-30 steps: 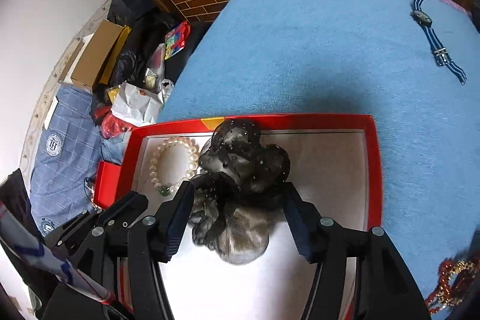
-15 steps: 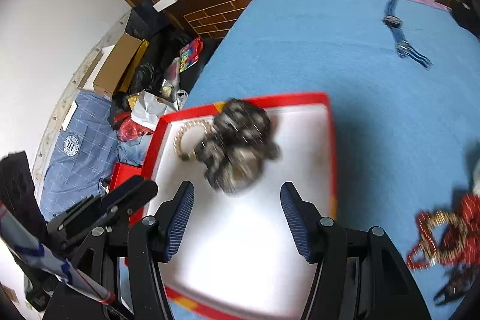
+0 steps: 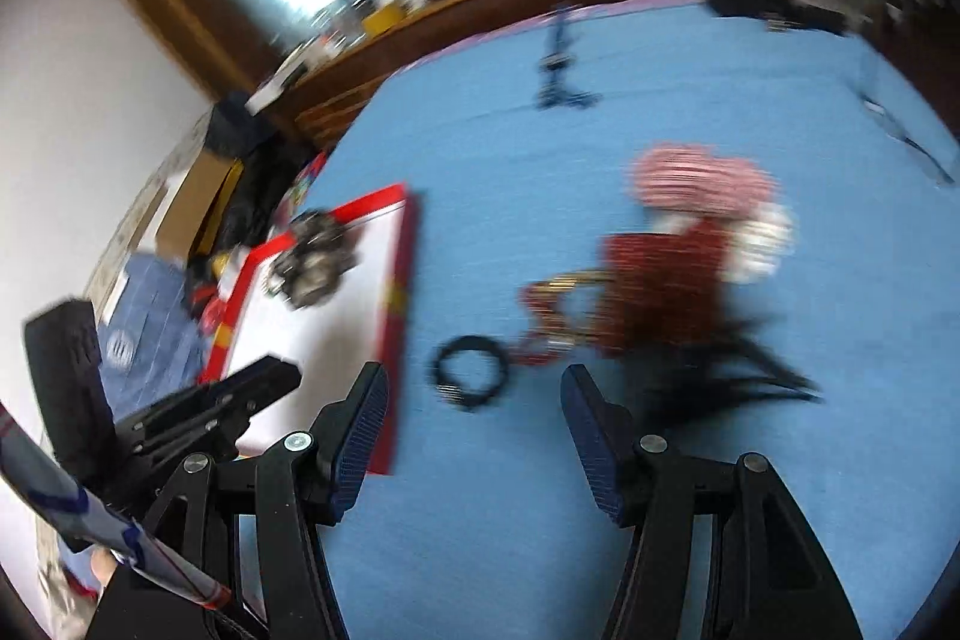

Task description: Organize jewelry

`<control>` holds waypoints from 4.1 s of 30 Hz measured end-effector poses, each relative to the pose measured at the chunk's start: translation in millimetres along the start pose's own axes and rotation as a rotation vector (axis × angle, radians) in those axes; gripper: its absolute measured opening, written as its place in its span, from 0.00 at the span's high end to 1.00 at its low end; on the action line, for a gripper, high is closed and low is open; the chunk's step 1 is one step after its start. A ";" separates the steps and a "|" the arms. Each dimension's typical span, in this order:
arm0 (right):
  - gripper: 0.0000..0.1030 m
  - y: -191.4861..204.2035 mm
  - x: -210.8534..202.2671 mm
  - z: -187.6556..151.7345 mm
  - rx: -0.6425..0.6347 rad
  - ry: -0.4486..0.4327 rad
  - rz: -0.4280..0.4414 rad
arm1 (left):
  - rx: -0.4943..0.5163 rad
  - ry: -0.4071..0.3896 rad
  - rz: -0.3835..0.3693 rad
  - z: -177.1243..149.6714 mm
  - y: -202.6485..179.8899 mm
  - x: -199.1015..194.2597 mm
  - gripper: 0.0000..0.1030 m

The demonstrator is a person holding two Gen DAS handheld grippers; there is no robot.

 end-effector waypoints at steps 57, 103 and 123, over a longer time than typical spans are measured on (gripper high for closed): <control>0.27 -83.6 -27.4 -24.5 -0.066 0.070 0.085 | 0.177 0.245 0.034 5.1 -73.8 93.8 0.93; 0.72 -56.1 -39.3 -33.6 -0.157 -0.129 -0.092 | 0.204 -0.053 0.084 -9.1 -104.8 3.7 0.93; 0.72 -40.2 -30.0 -38.3 -0.154 -0.099 -0.084 | 0.228 -0.162 0.211 -12.7 -98.7 -1.3 0.93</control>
Point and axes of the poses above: each gripper's, at about its wrist camera, not at the fingertips, and x roughly the way its jaws point, y to its left, z to its top, the point moved 2 cm from there along x, roughly the way its jaws point, and after that the axes turned 3 degrees about x, right-handed, at the moved point
